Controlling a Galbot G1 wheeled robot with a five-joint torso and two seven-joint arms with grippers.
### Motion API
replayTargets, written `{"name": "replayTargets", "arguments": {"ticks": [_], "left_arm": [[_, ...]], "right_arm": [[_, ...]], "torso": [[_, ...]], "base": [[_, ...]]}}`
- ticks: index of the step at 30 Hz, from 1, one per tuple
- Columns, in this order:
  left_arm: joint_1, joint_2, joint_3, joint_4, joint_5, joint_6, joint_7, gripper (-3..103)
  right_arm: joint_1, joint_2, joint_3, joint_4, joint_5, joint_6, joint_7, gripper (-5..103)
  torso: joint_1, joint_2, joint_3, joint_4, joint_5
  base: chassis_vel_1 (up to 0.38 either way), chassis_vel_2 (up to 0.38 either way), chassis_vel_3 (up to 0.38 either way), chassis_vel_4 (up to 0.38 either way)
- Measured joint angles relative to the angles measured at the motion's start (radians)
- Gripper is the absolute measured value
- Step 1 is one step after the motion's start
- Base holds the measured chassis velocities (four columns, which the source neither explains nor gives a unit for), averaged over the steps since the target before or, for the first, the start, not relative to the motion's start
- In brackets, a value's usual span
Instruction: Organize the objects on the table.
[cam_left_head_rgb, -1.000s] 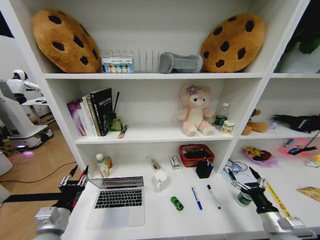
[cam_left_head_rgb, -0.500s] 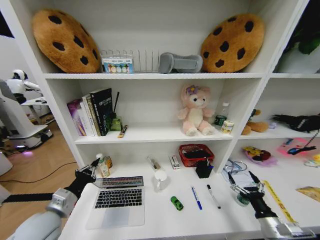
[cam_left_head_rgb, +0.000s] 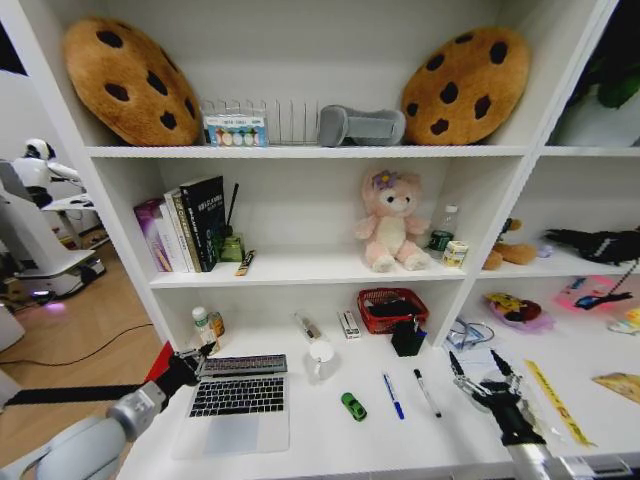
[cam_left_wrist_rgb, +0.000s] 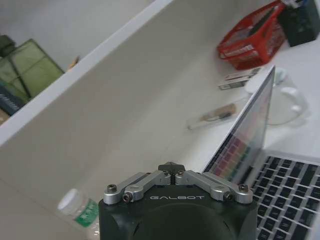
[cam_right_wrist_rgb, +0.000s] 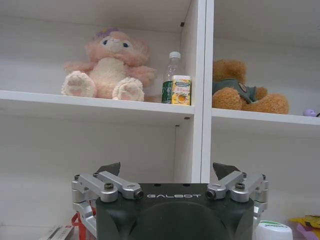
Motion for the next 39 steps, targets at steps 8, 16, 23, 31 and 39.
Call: {"name": "replayTargets", "arguments": {"ticks": [8,16,23,31,39], "left_arm": [[0.278,-0.064,-0.051,-0.047,0.151,-0.026,0.002,0],[0.316,-0.214,0.011,0.038,0.282,-0.092,0.012,0],[0.176,-0.309,0.019,0.033,0.188,-0.107,-0.038,11],[0.023,-0.491,0.010,-0.017,0.094,-0.095,-0.052,34],[-0.082,-0.749,-0.035,-0.062,-0.009,-0.065,-0.059,66]], "right_arm": [[0.019,-0.016,0.002,-0.002,0.004,-0.013,0.016,100],[0.032,-0.020,-0.009,-0.024,0.005,-0.017,0.033,100],[0.023,-0.021,-0.017,-0.004,0.002,-0.028,0.033,100],[-0.060,-0.014,-0.034,0.111,-0.030,-0.058,0.013,100],[-0.238,0.042,-0.108,0.159,-0.163,0.026,-0.057,100]], "torso": [[0.000,0.000,0.000,0.0002,0.0000],[0.000,0.000,0.000,0.0001,-0.0002],[0.000,0.000,0.000,0.0000,0.0001],[0.000,0.000,0.000,0.0003,0.0000],[0.000,0.000,0.000,-0.0001,0.0001]], "base": [[0.000,0.000,0.000,0.000],[0.000,0.000,0.000,0.000],[0.000,0.000,0.000,0.000],[0.000,0.000,0.000,0.000],[0.000,0.000,0.000,0.000]]}}
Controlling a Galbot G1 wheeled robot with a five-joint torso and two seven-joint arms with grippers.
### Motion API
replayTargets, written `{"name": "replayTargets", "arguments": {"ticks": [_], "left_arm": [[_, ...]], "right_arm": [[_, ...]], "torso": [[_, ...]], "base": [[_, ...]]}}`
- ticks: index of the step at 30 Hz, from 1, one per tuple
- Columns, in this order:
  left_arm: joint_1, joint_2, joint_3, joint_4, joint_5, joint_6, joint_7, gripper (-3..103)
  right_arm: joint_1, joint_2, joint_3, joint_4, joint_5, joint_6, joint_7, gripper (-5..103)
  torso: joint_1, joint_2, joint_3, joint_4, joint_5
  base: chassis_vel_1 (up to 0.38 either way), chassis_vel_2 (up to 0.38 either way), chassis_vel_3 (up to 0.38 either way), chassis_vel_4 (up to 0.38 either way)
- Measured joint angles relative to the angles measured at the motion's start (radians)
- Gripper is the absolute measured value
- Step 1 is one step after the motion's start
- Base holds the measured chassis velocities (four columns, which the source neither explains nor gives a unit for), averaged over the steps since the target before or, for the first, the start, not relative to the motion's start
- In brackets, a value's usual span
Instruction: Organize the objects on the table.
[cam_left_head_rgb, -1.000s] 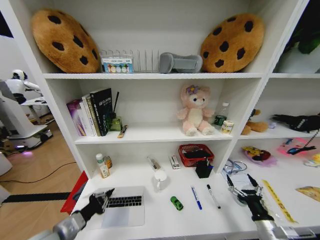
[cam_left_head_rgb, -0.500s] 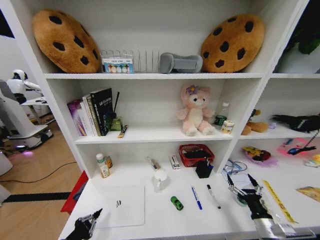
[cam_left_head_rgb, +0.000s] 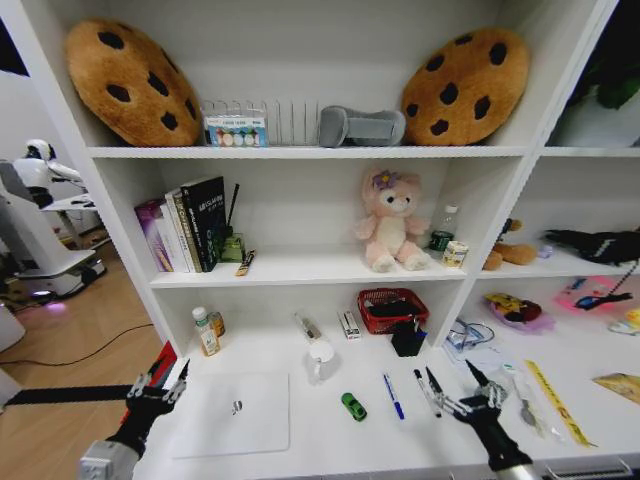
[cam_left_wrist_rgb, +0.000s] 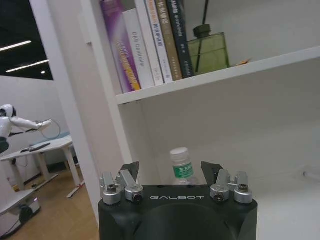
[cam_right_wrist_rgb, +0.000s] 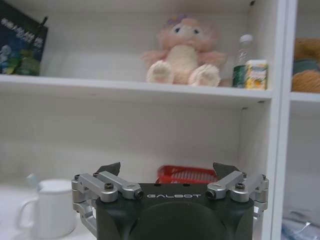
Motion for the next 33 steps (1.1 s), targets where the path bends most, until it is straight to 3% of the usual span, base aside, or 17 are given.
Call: {"name": "replayTargets", "arguments": {"ticks": [1,5,7,10,20,33], "left_arm": [[0.000,0.000,0.000,0.000,0.000,0.000,0.000,66],[-0.063,-0.070,0.002,0.042,-0.030,0.012,-0.009,88],[-0.072,-0.082,0.003,0.047,-0.036,0.016,-0.012,88],[-0.104,-0.132,-0.003,0.055,-0.073,0.025,-0.026,99],[-0.135,-0.179,-0.004,0.047,-0.111,0.045,-0.050,100],[-0.147,-0.196,0.028,0.042,-0.098,0.053,-0.056,100]], "right_arm": [[0.000,0.000,0.000,0.000,0.000,0.000,0.000,100],[-0.034,-0.022,-0.045,-0.068,-0.050,0.044,-0.046,100],[-0.034,-0.027,-0.049,-0.079,-0.050,0.046,-0.053,100],[-0.029,-0.050,-0.089,-0.098,-0.036,0.030,-0.062,100],[0.079,-0.151,-0.185,-0.143,0.009,-0.059,-0.061,100],[0.202,-0.182,-0.330,-0.184,0.026,-0.156,-0.056,100]], "torso": [[0.000,0.000,0.000,0.0000,0.0000],[0.000,0.000,0.000,-0.0001,-0.0002],[0.000,0.000,0.000,0.0002,-0.0003],[0.000,0.000,0.000,0.0001,0.0000],[0.000,0.000,0.000,0.0003,0.0000],[0.000,0.000,0.000,0.0001,-0.0001]], "base": [[0.000,0.000,0.000,0.000],[0.000,0.000,0.000,0.000],[0.000,0.000,0.000,0.000],[0.000,0.000,0.000,0.000],[0.000,0.000,0.000,0.000],[0.000,0.000,0.000,0.000]]}}
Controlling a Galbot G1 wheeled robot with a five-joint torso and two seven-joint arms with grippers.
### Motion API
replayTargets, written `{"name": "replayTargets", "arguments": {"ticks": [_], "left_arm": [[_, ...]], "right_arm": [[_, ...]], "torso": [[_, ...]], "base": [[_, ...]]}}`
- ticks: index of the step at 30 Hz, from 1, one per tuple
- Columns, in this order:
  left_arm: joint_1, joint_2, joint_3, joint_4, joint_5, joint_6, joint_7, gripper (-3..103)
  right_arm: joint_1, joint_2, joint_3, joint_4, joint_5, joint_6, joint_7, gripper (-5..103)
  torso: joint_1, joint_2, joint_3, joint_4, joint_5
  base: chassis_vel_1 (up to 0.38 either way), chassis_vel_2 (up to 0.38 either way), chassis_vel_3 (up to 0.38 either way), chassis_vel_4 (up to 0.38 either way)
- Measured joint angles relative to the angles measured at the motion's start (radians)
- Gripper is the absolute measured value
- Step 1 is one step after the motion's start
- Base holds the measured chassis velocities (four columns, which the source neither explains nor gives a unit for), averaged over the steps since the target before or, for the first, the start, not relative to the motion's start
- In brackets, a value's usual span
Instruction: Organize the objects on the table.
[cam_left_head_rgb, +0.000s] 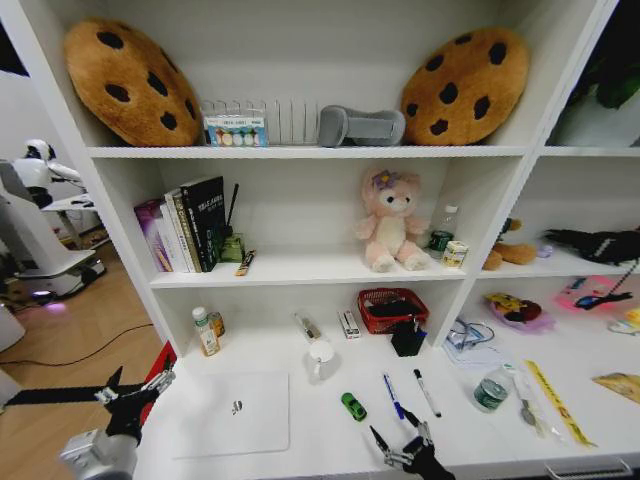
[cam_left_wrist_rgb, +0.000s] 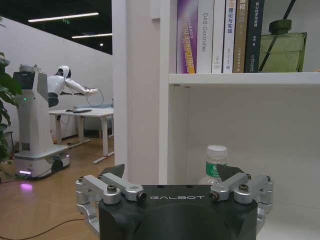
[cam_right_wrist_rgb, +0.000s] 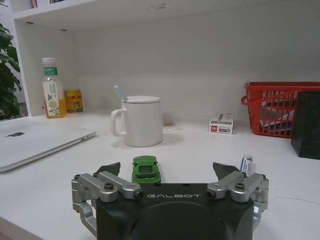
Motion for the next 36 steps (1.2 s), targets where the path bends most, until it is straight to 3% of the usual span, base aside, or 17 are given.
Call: {"name": "replayTargets", "arguments": {"ticks": [14,30,34,35,36], "left_arm": [[0.005,-0.016,0.011,-0.041,-0.016,0.004,-0.014,100],[-0.010,-0.004,0.026,-0.038,-0.012,0.000,-0.012,100],[-0.010,-0.003,0.027,-0.038,-0.012,-0.003,-0.012,100],[-0.010,-0.003,0.026,-0.037,-0.012,-0.004,-0.012,100],[-0.010,-0.003,0.026,-0.037,-0.012,-0.004,-0.012,100]], "right_arm": [[0.135,-0.022,-0.131,-0.024,0.039,-0.094,0.057,100],[0.253,-0.032,-0.227,-0.075,0.045,-0.136,0.081,103],[0.252,-0.032,-0.226,-0.075,0.045,-0.139,0.088,94],[0.250,-0.031,-0.224,-0.075,0.045,-0.139,0.089,84],[0.250,-0.031,-0.224,-0.075,0.045,-0.139,0.089,84]], "torso": [[0.000,0.000,0.000,0.0002,0.0000],[0.000,0.000,0.000,0.0001,0.0000],[0.000,0.000,0.000,0.0000,0.0000],[0.000,0.000,0.000,0.0000,0.0000],[0.000,0.000,0.000,0.0000,0.0000]], "base": [[0.000,0.000,0.000,0.000],[0.000,0.000,0.000,0.000],[0.000,0.000,0.000,0.000],[0.000,0.000,0.000,0.000],[0.000,0.000,0.000,0.000]]}}
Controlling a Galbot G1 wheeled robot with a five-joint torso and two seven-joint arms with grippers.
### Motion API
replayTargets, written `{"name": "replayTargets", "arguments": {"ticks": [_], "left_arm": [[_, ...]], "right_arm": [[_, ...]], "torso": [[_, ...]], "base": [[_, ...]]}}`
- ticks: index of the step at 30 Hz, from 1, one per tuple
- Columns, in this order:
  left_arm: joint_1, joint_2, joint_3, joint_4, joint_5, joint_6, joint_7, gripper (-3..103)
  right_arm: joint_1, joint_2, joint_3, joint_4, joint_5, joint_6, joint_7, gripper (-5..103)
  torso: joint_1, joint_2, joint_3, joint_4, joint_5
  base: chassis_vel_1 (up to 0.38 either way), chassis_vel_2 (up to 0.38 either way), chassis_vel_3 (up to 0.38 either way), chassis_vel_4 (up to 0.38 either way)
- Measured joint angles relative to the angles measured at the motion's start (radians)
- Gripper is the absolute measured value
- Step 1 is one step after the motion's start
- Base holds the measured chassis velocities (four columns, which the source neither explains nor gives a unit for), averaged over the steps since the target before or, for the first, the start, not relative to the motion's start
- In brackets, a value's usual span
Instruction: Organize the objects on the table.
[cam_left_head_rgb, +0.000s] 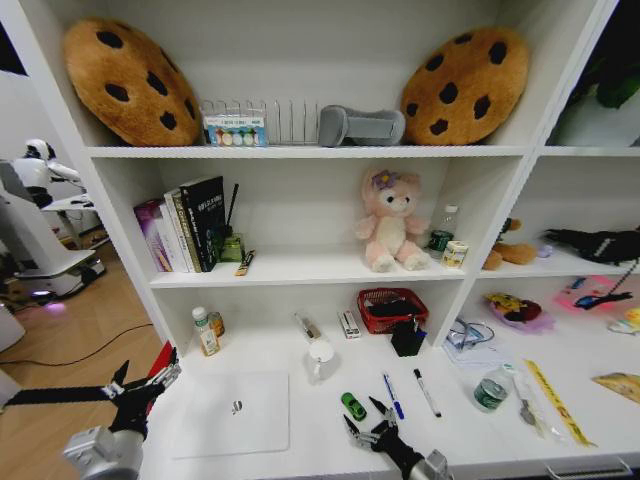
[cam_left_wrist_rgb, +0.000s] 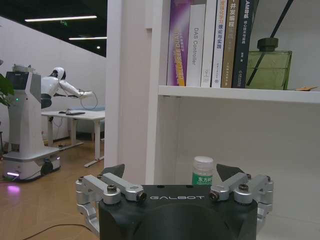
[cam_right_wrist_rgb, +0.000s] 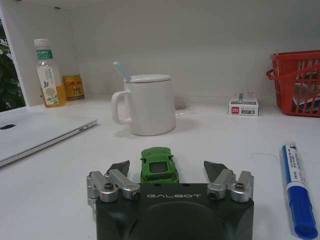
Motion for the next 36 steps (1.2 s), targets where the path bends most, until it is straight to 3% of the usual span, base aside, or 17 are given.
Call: {"name": "replayTargets", "arguments": {"ticks": [1,4,7,13,27,35,36], "left_arm": [[0.000,0.000,0.000,0.000,0.000,0.000,0.000,100],[0.001,-0.002,0.002,0.000,0.000,-0.001,0.000,100],[0.001,-0.002,0.004,-0.003,0.000,-0.001,0.000,100],[-0.001,-0.003,0.005,-0.018,-0.010,-0.002,-0.007,100],[0.005,-0.029,0.014,-0.018,0.008,-0.016,-0.005,100],[-0.001,-0.033,0.024,-0.011,0.016,-0.016,-0.005,100],[-0.003,-0.036,0.027,-0.009,0.019,-0.016,-0.004,100]], "right_arm": [[-0.001,0.001,0.001,0.000,0.000,0.000,0.000,84],[-0.003,0.006,0.005,0.004,0.000,0.000,0.001,67],[-0.006,0.006,0.006,0.009,-0.001,0.000,0.001,62],[-0.019,0.004,0.014,0.017,-0.001,0.001,-0.001,36],[-0.059,-0.008,0.056,0.069,-0.014,0.001,-0.007,35],[-0.138,-0.047,0.202,0.282,0.031,-0.004,-0.016,35],[-0.141,-0.073,0.246,0.367,0.075,-0.028,-0.011,35]], "torso": [[0.000,0.000,0.000,0.0000,0.0000],[0.000,0.000,0.000,0.0001,0.0000],[0.000,0.000,0.000,0.0000,0.0000],[0.000,0.000,0.000,0.0000,0.0000],[0.000,0.000,0.000,0.0001,0.0001],[0.000,0.000,0.000,0.0000,-0.0001],[0.000,0.000,0.000,0.0000,-0.0001]], "base": [[0.000,0.000,0.000,0.000],[0.000,0.000,0.000,0.000],[0.000,0.000,0.000,0.000],[0.000,0.000,0.000,0.000],[0.000,0.000,0.000,0.000],[0.000,0.000,0.000,0.000],[0.000,0.000,0.000,0.000]]}}
